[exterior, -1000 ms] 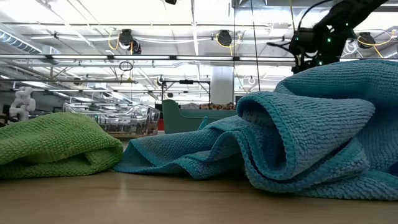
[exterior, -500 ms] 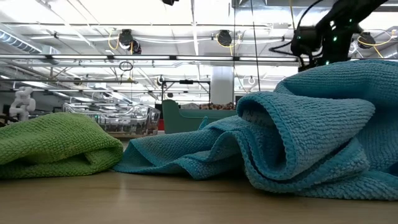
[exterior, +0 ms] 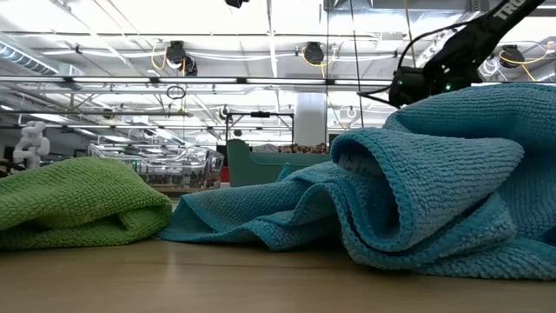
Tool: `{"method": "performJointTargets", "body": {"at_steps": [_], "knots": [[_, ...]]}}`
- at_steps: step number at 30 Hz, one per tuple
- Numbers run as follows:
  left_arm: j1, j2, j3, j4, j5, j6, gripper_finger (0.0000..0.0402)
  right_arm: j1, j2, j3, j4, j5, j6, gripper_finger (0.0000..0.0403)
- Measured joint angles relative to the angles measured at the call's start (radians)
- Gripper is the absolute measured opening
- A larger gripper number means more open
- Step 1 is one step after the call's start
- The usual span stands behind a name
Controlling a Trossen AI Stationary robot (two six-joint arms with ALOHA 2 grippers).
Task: Sort microfiber towel by color & place in baskets
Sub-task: Put the top blue towel into the yellow bin, then put the blue towel into the yellow bin
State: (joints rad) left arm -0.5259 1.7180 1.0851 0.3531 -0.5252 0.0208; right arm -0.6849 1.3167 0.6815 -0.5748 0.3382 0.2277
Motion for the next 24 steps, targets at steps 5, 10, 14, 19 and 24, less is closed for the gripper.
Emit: {"method": "performJointTargets", "body": {"at_steps": [5, 10, 14, 19, 24], "knots": [[0.000, 0.000, 0.000, -0.006, 0.019, -0.006, 0.0326, 0.018, -0.030, 0.018, -0.053, -0.001, -0.007, 0.0001], [-0.002, 0.000, 0.000, -0.006, 0.091, -0.017, 0.0326, 0.046, -0.116, 0.096, -0.235, 0.036, 0.011, 0.0001], [-0.018, 0.000, 0.000, 0.016, 0.205, -0.019, 0.0326, 0.114, -0.225, 0.123, -0.324, 0.053, 0.044, 0.0001], [-0.048, 0.000, 0.000, 0.072, 0.217, -0.016, 0.0326, 0.262, -0.425, 0.124, -0.357, 0.056, 0.130, 0.0002], [-0.072, 0.000, 0.000, 0.149, 0.180, -0.010, 0.0326, 0.468, -0.600, 0.124, -0.366, 0.056, 0.285, 0.0002]]}}
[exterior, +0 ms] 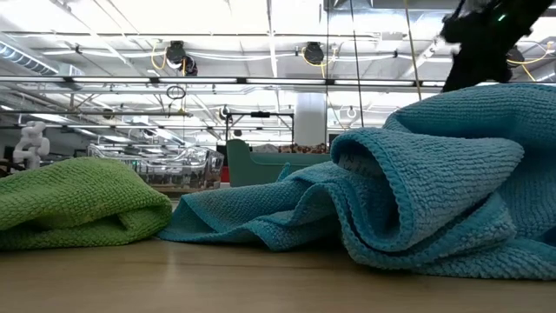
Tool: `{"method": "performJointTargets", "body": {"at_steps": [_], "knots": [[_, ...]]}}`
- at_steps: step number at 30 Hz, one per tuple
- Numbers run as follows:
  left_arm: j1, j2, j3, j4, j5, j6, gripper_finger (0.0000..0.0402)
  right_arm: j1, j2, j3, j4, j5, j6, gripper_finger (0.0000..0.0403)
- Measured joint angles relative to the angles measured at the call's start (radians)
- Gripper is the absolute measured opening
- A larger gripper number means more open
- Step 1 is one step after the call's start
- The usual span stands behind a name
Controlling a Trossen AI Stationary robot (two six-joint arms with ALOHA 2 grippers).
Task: Sort microfiber towel by color & place in baskets
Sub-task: Put the blue towel into the yellow bin
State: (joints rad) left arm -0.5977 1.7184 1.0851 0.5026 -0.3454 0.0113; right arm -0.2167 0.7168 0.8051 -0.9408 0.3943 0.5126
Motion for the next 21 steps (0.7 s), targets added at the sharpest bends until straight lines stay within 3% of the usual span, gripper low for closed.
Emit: {"method": "performJointTargets", "body": {"at_steps": [5, 16, 21], "knots": [[-0.003, 0.003, 0.000, -0.001, -0.093, -0.027, 0.0326, 0.189, -0.054, 0.000, -0.001, 0.037, 0.103, 0.0002], [0.011, 0.190, 0.064, 0.020, -0.081, -0.060, 0.0326, 0.444, 0.045, 0.000, 0.199, 0.052, 0.046, 0.0002], [0.022, 0.297, 0.146, -0.080, -0.074, -0.063, 0.0326, 0.523, 0.103, 0.000, 0.242, 0.052, 0.058, 0.0002]]}}
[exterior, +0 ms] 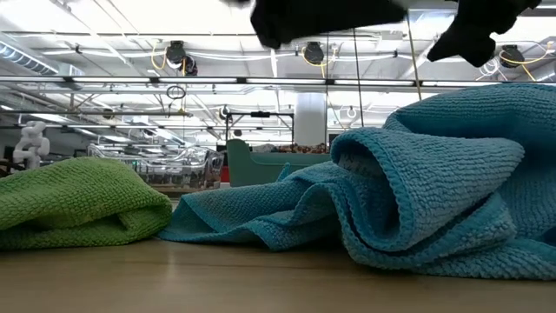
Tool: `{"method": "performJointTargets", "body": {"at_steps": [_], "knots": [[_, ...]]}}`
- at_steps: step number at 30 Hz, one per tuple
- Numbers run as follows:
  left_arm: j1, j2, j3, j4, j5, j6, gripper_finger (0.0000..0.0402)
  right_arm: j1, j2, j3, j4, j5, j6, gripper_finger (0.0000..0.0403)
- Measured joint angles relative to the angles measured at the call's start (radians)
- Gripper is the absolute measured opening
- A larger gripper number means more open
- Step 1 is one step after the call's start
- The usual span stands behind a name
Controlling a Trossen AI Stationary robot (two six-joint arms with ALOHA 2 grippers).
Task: Sort microfiber towel by color & place in baskets
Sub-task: Put the blue towel into the yellow bin
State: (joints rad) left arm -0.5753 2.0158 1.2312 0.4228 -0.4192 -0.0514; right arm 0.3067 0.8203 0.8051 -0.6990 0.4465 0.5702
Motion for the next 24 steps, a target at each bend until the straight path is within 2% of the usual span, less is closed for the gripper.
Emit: {"method": "performJointTargets", "body": {"at_steps": [6, 11, 14, 18, 21, 24], "knots": [[0.034, 0.070, 0.090, -0.179, -0.001, -0.136, 0.0326, 0.089, 0.080, 0.000, 0.000, -0.001, 0.071, 0.0002], [0.069, 0.085, 0.095, -0.268, -0.004, -0.230, 0.0326, 0.149, 0.143, 0.000, 0.000, -0.001, 0.120, 0.0002], [0.088, 0.094, 0.095, -0.347, 0.055, -0.291, 0.0326, 0.184, 0.178, 0.000, 0.003, -0.001, 0.140, 0.0002], [0.120, 0.134, 0.094, -0.369, 0.138, -0.336, 0.0323, 0.236, 0.217, 0.000, 0.049, 0.000, 0.142, 0.0002], [0.142, 0.158, 0.095, -0.348, 0.156, -0.362, 0.0298, 0.294, 0.241, 0.000, 0.115, -0.001, 0.125, 0.0002], [0.156, 0.171, 0.096, -0.346, 0.172, -0.361, 0.0249, 0.354, 0.263, 0.000, 0.199, 0.001, 0.109, 0.0002]]}}
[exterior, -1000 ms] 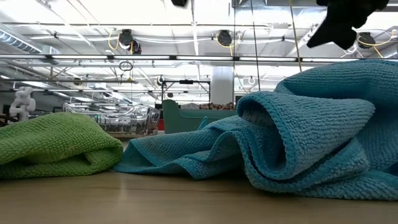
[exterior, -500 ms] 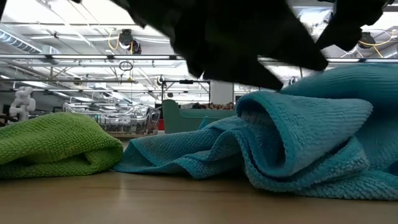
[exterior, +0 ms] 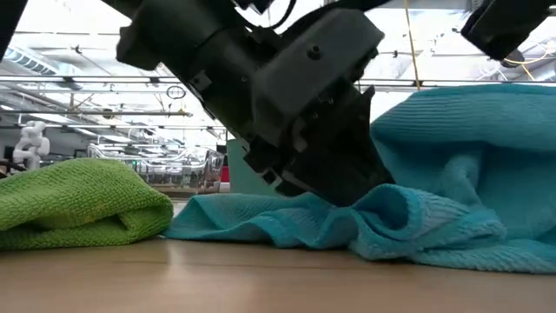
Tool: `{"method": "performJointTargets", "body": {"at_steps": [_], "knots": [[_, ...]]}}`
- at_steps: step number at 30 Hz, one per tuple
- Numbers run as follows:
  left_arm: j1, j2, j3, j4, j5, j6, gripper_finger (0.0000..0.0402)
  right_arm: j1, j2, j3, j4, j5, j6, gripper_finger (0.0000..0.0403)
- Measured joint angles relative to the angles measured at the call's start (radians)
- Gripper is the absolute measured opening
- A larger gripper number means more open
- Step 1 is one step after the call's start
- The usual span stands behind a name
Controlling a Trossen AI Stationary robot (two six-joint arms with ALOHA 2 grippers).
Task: Sort microfiber towel by color & place in baskets
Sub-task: Put the blue towel into the yellow bin
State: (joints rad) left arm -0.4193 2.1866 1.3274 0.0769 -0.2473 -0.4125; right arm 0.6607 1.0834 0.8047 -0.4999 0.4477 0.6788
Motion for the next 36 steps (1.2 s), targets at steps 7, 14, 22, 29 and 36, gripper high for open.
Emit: {"method": "performJointTargets", "body": {"at_steps": [7, 14, 22, 29, 36], "knots": [[0.012, -0.017, -0.001, -0.009, 0.048, 0.030, 0.0056, 0.134, 0.078, 0.000, 0.125, 0.080, -0.077, 0.0002], [-0.005, -0.144, -0.001, -0.020, 0.086, 0.065, 0.0044, 0.209, 0.186, 0.000, 0.202, 0.130, -0.144, 0.0002], [-0.021, -0.288, 0.000, -0.019, 0.000, 0.196, 0.0037, 0.225, 0.317, 0.000, 0.387, 0.066, -0.157, 0.0013], [-0.011, -0.319, 0.000, 0.000, -0.082, 0.288, 0.0037, 0.202, 0.375, 0.000, 0.530, 0.115, -0.219, 0.0125], [-0.024, -0.319, 0.000, -0.045, -0.084, 0.367, 0.0037, 0.177, 0.274, 0.000, 0.378, 0.063, -0.124, 0.0274]]}}
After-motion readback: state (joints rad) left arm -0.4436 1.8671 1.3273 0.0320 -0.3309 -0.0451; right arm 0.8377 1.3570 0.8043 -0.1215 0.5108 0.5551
